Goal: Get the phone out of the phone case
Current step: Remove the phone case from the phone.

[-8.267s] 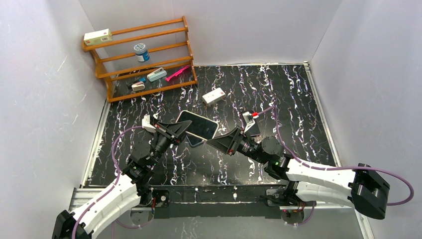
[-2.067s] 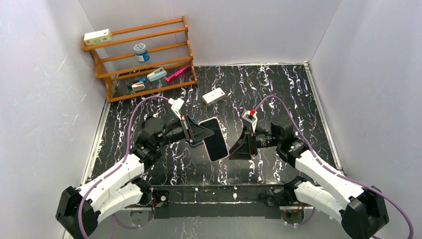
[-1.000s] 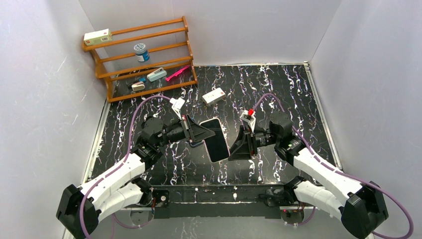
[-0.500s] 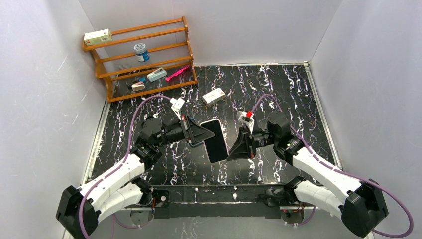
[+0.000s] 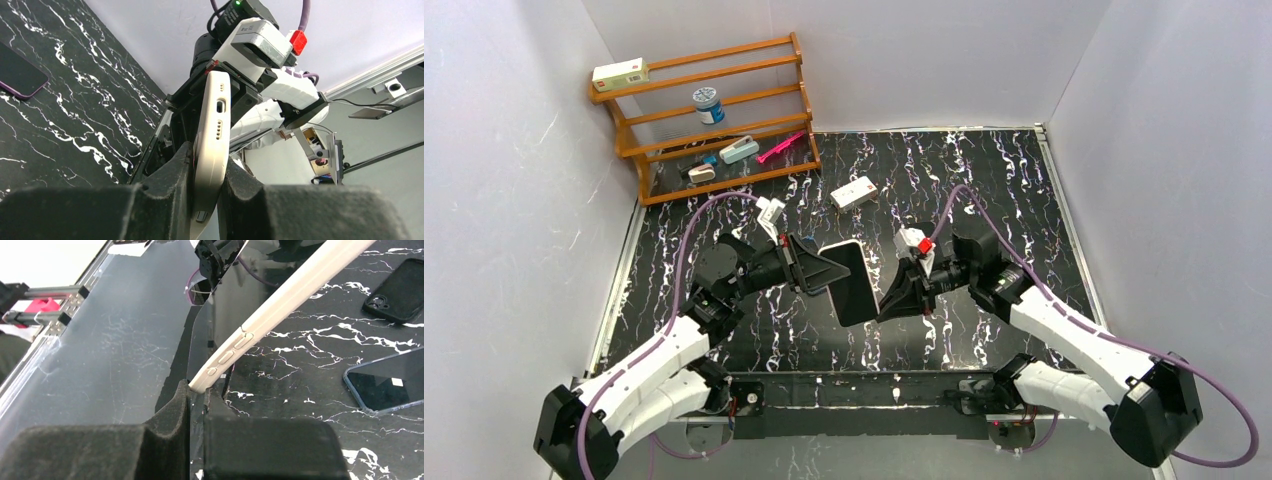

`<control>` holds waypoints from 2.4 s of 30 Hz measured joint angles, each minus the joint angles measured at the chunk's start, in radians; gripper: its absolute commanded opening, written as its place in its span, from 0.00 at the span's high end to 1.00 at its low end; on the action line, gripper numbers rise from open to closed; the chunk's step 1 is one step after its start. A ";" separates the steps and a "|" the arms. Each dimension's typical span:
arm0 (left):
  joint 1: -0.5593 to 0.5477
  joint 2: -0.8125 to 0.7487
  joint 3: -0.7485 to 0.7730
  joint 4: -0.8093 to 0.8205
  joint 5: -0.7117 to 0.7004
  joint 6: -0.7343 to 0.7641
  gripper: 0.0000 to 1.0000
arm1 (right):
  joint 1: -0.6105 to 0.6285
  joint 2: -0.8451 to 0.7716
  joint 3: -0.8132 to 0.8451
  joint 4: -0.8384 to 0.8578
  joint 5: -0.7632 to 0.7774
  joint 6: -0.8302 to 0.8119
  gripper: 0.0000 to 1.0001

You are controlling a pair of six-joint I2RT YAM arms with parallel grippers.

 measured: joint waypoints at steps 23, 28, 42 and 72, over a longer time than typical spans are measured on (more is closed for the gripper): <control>-0.009 -0.062 -0.060 0.083 0.023 -0.064 1.00 | 0.179 0.109 0.200 -0.354 0.291 -0.555 0.88; -0.012 -0.073 -0.062 -0.029 -0.096 0.023 1.00 | 0.180 0.015 0.082 -0.227 0.407 -0.447 0.60; -0.046 -0.146 -0.048 -0.307 -0.472 0.145 1.00 | 0.165 -0.280 -0.077 -0.013 0.697 0.145 0.28; -0.046 -0.171 -0.244 0.000 -0.656 -0.174 1.00 | 0.165 -0.130 -0.412 0.637 0.792 1.302 0.53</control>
